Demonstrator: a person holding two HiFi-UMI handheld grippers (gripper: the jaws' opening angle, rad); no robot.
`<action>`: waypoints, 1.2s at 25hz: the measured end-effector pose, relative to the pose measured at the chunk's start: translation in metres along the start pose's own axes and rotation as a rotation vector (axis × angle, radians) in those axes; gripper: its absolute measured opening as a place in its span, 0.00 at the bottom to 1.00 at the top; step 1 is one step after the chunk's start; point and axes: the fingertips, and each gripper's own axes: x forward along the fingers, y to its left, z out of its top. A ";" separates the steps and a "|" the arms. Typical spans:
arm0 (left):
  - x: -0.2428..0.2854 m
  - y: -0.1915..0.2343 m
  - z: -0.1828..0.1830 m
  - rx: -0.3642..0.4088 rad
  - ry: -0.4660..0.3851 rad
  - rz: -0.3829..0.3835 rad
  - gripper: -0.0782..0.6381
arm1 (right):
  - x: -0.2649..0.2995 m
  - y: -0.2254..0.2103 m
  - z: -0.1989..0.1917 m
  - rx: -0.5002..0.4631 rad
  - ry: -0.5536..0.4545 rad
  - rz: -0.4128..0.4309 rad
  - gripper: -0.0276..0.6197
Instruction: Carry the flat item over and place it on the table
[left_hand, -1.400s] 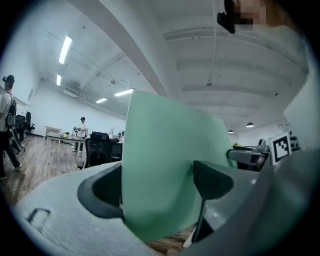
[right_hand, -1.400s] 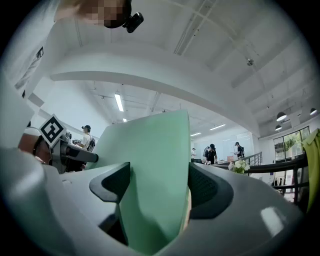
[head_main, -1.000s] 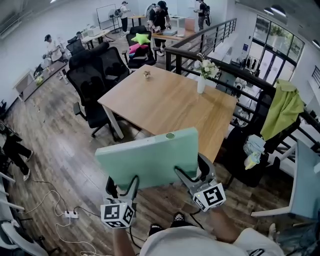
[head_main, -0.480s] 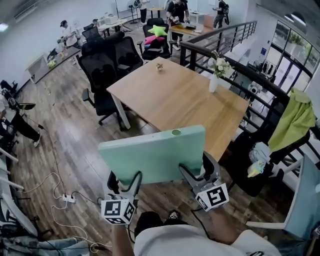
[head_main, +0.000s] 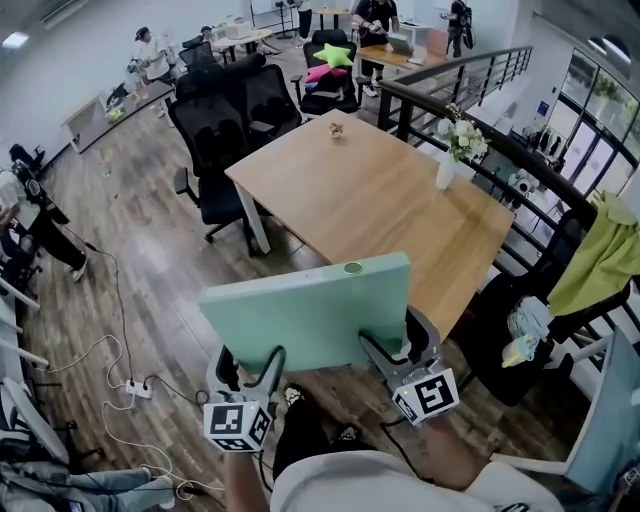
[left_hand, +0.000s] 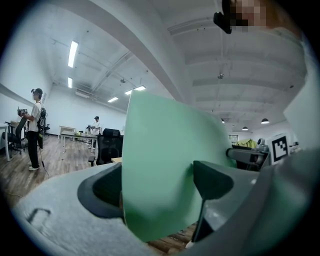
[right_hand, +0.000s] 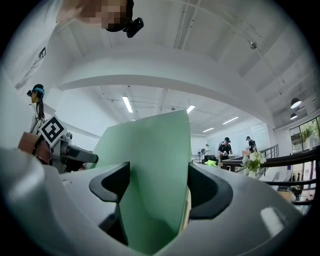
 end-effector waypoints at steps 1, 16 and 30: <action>0.004 0.004 0.000 -0.004 0.000 0.002 0.74 | 0.006 0.000 -0.001 -0.002 0.002 0.002 0.62; 0.096 0.100 0.009 -0.044 0.033 -0.011 0.74 | 0.135 -0.008 -0.021 -0.008 0.048 -0.009 0.62; 0.151 0.220 0.029 -0.063 0.039 -0.024 0.74 | 0.265 0.026 -0.027 -0.008 0.079 -0.002 0.62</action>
